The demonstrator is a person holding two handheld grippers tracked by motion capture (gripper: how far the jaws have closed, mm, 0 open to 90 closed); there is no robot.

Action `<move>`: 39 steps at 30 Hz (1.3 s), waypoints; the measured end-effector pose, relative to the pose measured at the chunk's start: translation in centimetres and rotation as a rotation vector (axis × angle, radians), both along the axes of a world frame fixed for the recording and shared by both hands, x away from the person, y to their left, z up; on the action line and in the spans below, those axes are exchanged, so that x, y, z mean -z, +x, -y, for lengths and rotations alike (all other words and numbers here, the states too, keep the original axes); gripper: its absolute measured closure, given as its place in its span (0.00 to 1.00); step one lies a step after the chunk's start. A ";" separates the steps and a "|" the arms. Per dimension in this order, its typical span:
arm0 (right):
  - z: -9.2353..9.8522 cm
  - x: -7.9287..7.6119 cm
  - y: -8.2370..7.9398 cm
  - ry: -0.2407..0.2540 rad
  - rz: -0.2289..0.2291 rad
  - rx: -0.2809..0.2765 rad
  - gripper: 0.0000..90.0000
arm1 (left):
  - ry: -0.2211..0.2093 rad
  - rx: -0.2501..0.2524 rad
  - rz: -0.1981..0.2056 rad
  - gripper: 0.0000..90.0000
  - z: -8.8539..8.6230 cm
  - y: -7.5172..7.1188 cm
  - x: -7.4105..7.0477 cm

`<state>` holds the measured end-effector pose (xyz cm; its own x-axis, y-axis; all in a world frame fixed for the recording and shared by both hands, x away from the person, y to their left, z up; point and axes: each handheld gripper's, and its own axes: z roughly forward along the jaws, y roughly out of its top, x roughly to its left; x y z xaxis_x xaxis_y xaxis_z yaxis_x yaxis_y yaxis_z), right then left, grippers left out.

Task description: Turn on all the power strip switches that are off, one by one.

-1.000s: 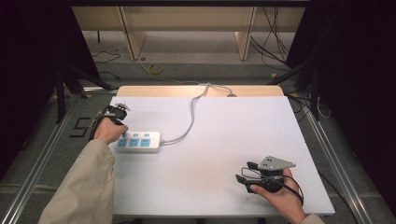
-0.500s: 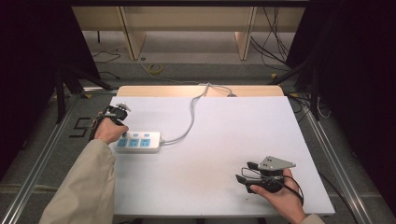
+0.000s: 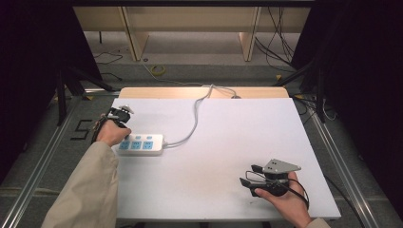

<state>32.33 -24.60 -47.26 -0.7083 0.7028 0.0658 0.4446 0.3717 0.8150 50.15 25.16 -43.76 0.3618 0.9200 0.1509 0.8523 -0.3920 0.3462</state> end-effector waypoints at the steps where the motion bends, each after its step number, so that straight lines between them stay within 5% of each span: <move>1: 0.0 0.0 0.0 -0.002 0.000 -0.002 0.36 | 0.000 0.000 -0.003 1.00 0.0 0.0 0.0; 23: -0.1 0.0 0.0 -0.003 0.000 -0.008 0.36 | 0.039 0.022 -0.017 1.00 0.4 0.1 0.2; 27: 0.0 0.0 0.0 0.000 0.000 -0.004 0.36 | 0.048 0.038 0.019 1.00 0.2 -0.2 0.2; 30: 0.0 0.0 0.1 -0.002 -0.002 -0.005 0.36 | 0.000 0.026 0.058 0.90 0.0 -0.6 0.0; 39: -0.1 0.1 0.1 -0.002 -0.002 -0.003 0.36 | -0.089 0.101 0.179 0.71 0.6 -2.4 -1.3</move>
